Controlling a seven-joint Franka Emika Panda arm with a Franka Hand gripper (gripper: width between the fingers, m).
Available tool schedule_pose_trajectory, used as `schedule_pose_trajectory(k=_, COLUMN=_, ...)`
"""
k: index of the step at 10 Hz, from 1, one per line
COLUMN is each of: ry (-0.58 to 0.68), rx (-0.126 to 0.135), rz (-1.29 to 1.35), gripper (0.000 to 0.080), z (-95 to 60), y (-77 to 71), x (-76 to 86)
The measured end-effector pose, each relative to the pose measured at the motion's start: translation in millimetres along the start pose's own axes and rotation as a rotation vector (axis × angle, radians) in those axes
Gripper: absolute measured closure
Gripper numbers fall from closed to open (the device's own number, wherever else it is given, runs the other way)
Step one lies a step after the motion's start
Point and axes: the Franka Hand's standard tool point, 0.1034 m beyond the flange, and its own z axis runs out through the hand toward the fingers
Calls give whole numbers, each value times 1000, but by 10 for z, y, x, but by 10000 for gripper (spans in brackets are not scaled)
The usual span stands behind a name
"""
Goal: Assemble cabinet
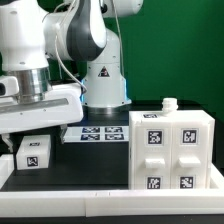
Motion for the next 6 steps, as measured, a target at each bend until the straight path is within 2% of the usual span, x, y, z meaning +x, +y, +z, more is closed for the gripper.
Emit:
schedule_pose_trajectory(k=2, ry=22, rx=-32, rz=-25, gripper=2, z=60, y=2, x=-70)
schedule_pose_trajectory(k=4, ry=19, rx=-30, rz=-29, gripper=28, z=68, y=-3, x=-87)
schedule_pose_trajectory(k=5, ry=19, rx=-30, rz=-29, gripper=207, z=68, y=-3, x=-86)
schedule_pose_trajectory(k=6, ry=19, rx=-30, rz=-29, gripper=242, z=68, y=-4, x=-87)
